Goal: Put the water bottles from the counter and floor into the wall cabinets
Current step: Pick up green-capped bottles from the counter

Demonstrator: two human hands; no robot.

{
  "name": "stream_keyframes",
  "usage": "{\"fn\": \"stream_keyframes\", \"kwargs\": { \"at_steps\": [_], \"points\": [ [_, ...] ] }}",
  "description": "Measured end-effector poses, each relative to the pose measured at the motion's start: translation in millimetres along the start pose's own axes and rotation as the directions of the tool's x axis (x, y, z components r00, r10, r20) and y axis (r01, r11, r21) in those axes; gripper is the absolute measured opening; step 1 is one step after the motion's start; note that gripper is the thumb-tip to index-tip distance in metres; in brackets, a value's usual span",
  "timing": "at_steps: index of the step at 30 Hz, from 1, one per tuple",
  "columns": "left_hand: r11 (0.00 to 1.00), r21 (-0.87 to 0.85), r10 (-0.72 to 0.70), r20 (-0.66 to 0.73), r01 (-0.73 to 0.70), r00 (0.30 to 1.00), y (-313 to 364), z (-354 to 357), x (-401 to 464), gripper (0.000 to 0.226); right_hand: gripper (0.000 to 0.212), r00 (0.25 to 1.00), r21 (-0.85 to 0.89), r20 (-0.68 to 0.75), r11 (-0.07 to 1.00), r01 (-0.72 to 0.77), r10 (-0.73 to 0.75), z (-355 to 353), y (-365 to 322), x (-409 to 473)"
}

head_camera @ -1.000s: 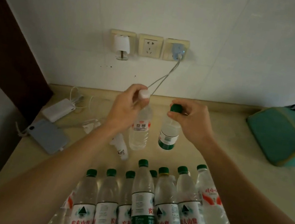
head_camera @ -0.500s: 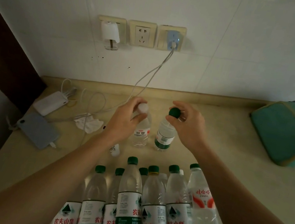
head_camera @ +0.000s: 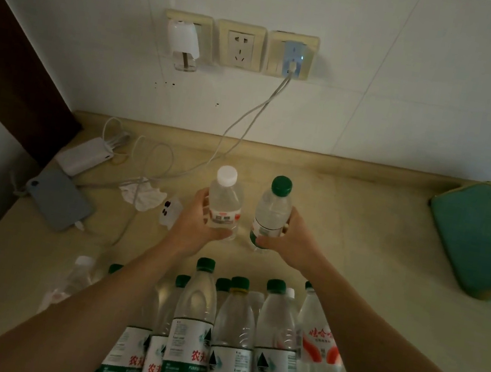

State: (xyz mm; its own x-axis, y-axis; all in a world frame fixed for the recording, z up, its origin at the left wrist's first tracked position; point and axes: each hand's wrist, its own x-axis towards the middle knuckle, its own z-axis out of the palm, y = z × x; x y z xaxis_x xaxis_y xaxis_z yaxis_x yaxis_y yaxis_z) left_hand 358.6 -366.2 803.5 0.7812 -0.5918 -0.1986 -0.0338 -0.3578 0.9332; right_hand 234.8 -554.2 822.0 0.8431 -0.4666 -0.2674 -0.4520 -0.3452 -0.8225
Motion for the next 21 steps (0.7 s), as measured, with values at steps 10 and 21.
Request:
{"fn": "stream_keyframes", "kwargs": {
  "at_steps": [10,21],
  "points": [
    [1.000,-0.016,0.011,-0.190,-0.014,0.982,11.1,10.8,-1.9,0.066,0.070,0.997,0.155,-0.076,0.988,-0.006,0.018,-1.2,6.7,-0.7],
    [0.936,-0.089,0.317,-0.205,-0.341,0.926,124.3,-15.1,-66.3,0.066,0.072,0.908,0.316,-0.394,0.907,0.279,-0.142,-64.7,-72.7,-99.8]
  ]
}}
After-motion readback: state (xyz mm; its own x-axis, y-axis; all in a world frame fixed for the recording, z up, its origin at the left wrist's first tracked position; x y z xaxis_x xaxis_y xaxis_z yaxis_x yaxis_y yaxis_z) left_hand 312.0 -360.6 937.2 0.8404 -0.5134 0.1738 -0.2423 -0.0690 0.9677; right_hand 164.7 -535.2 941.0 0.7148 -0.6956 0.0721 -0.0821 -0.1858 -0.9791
